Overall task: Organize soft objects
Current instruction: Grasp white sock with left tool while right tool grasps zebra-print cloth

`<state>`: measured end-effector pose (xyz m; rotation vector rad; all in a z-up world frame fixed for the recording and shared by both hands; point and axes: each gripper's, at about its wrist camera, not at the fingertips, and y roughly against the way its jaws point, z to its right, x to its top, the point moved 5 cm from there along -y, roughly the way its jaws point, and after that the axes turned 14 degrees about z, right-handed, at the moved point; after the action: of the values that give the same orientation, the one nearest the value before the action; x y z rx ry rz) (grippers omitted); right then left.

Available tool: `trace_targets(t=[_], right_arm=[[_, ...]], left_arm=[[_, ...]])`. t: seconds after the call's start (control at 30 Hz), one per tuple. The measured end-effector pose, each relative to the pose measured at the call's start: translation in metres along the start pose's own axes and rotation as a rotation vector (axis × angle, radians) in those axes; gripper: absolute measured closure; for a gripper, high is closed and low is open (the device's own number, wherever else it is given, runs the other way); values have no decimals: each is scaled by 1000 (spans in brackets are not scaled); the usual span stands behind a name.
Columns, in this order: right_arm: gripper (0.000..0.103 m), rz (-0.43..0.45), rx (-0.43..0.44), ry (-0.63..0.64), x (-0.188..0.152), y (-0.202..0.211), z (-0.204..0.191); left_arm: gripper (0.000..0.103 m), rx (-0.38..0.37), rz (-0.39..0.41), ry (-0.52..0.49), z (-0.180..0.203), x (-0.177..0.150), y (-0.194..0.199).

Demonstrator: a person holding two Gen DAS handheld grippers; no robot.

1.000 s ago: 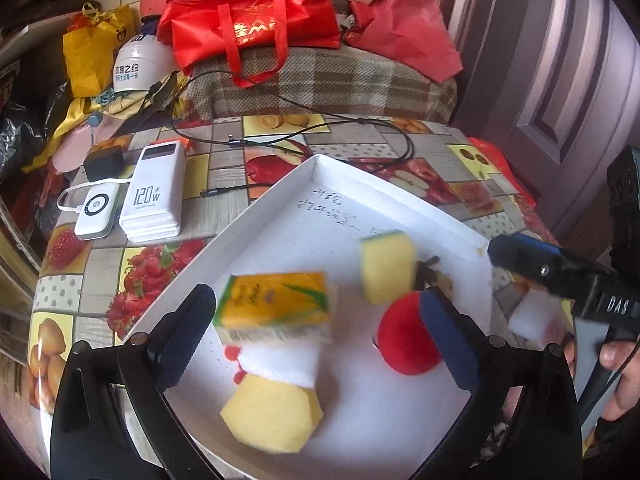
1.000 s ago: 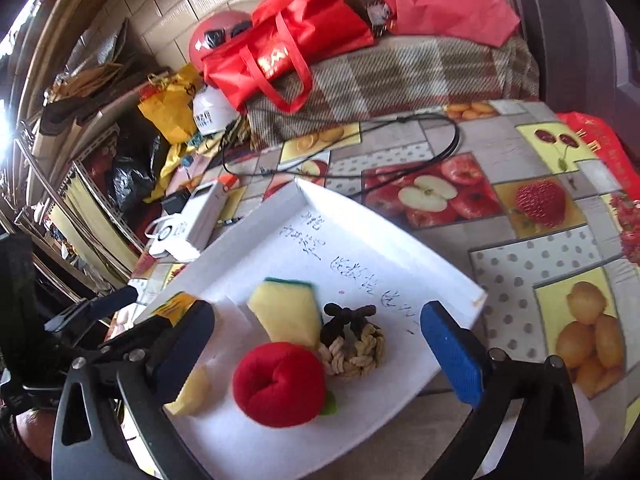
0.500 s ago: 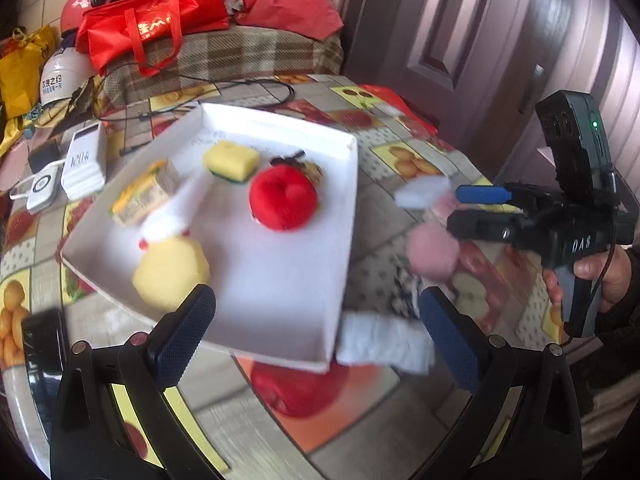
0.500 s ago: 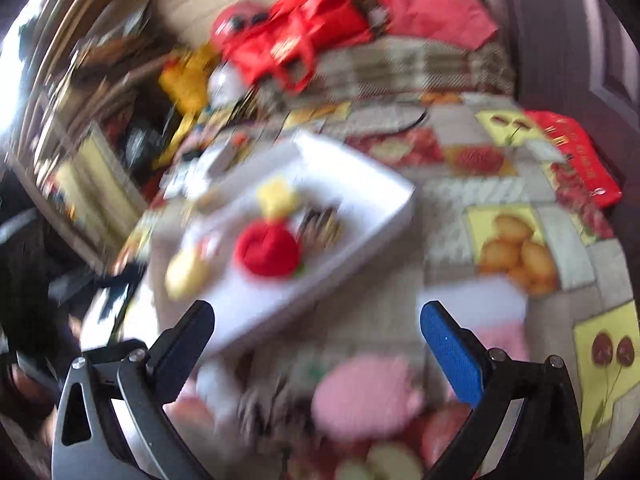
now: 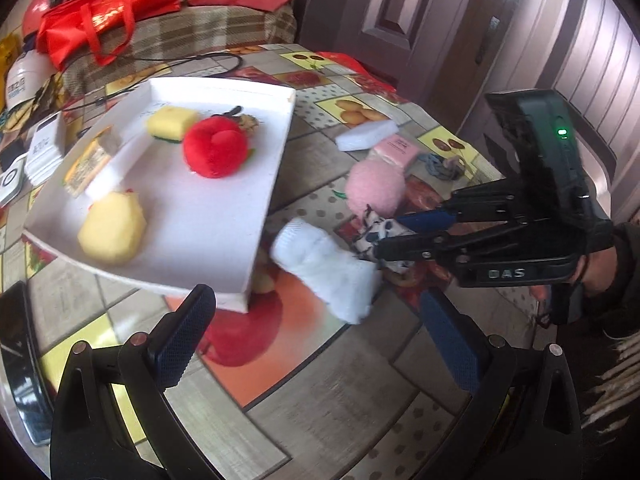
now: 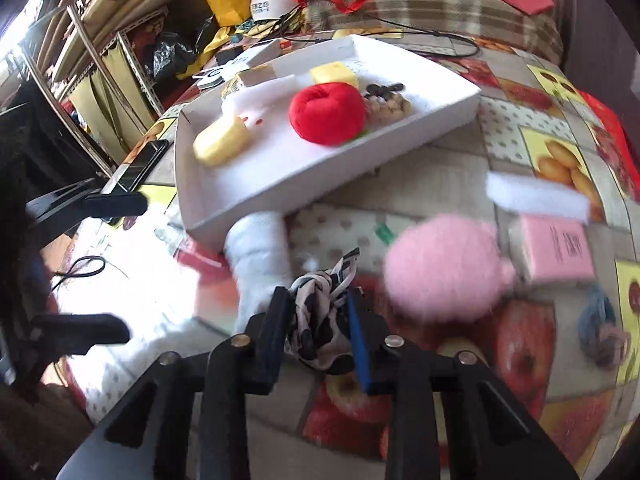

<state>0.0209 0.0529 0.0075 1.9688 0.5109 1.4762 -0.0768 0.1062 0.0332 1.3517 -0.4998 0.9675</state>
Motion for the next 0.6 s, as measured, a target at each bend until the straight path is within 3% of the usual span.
trace_targets(t=[0.13,0.3,0.4,0.47,0.6], right_arm=[[76,58,-30,-80,-11,37,17],[76,137,-120,-193,-21,83,47],[75,170,-151,-256,-29,102,61],[75,178,-164,-286,-34,106,67],[75,183,-183,-329,-43,113,76]], left_arm=[[0,-36,-17,-43,18,9,-21],[1,44,-126,2,27,0,-49],[23,80,-172,71,26,-11,-57],[31,76,-195,111,27,-16,-62],[31,77,-204,143,32,-20,-64]])
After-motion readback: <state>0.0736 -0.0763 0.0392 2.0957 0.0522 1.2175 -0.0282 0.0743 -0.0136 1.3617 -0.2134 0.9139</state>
